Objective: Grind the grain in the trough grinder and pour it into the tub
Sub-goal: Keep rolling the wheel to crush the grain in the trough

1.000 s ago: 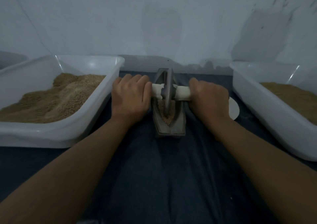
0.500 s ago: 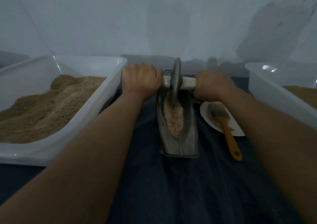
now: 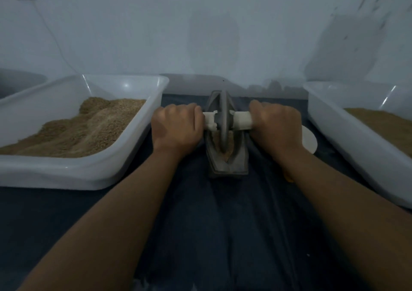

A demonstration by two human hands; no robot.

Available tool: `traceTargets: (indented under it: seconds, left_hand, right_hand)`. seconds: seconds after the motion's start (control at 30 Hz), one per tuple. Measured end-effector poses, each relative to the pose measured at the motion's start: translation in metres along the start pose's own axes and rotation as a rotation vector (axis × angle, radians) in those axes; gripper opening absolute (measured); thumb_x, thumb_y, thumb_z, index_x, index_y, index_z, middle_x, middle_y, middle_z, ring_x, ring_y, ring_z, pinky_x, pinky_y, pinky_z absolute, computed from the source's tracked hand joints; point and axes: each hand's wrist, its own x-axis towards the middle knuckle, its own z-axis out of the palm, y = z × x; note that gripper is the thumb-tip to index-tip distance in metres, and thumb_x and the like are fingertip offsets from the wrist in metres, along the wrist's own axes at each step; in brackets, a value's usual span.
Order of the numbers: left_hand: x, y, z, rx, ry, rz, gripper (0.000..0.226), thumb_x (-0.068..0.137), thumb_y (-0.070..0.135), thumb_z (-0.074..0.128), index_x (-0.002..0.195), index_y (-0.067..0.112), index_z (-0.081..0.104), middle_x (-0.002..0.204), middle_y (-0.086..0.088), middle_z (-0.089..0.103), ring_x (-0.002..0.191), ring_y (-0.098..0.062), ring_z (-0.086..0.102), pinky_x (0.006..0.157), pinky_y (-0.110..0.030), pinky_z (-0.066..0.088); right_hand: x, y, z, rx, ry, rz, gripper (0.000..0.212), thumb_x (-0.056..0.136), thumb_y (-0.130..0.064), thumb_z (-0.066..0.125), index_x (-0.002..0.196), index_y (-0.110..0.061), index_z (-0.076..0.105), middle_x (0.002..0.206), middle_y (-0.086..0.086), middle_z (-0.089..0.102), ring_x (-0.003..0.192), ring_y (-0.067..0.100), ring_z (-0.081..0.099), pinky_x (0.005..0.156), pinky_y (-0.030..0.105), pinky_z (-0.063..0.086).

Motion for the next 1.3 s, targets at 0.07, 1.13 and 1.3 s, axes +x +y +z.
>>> traceTargets:
  seconds: [0.07, 1.13, 1.3]
  left_hand:
    - [-0.006, 0.001, -0.001, -0.008, 0.001, -0.012, 0.029, 0.096, 0.020, 0.038, 0.067, 0.022, 0.041, 0.058, -0.006, 0.056, 0.050, -0.022, 0.032, 0.053, -0.031, 0.020]
    - [0.016, -0.003, 0.008, 0.216, -0.205, 0.188, 0.020, 0.093, 0.010, 0.037, 0.086, 0.011, 0.055, 0.075, -0.011, 0.062, 0.063, -0.029, 0.058, 0.058, -0.031, 0.031]
    - [0.040, -0.002, 0.034, 0.177, -0.292, 0.063, 0.033, 0.092, 0.024, 0.013, 0.088, 0.022, 0.046, 0.095, -0.006, 0.064, 0.082, -0.029, 0.060, 0.068, -0.032, 0.034]
  right_hand:
    - [0.004, 0.001, 0.001, 0.002, 0.043, -0.035, 0.016, 0.077, -0.012, 0.066, 0.073, -0.013, 0.050, 0.059, 0.010, 0.054, 0.046, 0.026, 0.048, 0.047, 0.027, 0.024]
    - [0.027, 0.027, -0.011, 0.464, -0.612, 0.035, 0.031, 0.078, -0.050, 0.022, 0.081, -0.027, 0.043, 0.085, -0.006, 0.054, 0.080, 0.023, 0.052, 0.058, 0.034, 0.026]
    - [0.048, 0.019, 0.014, 0.391, -0.525, 0.054, 0.039, 0.099, -0.056, 0.010, 0.079, -0.033, 0.035, 0.089, -0.006, 0.054, 0.082, 0.024, 0.054, 0.071, 0.040, 0.045]
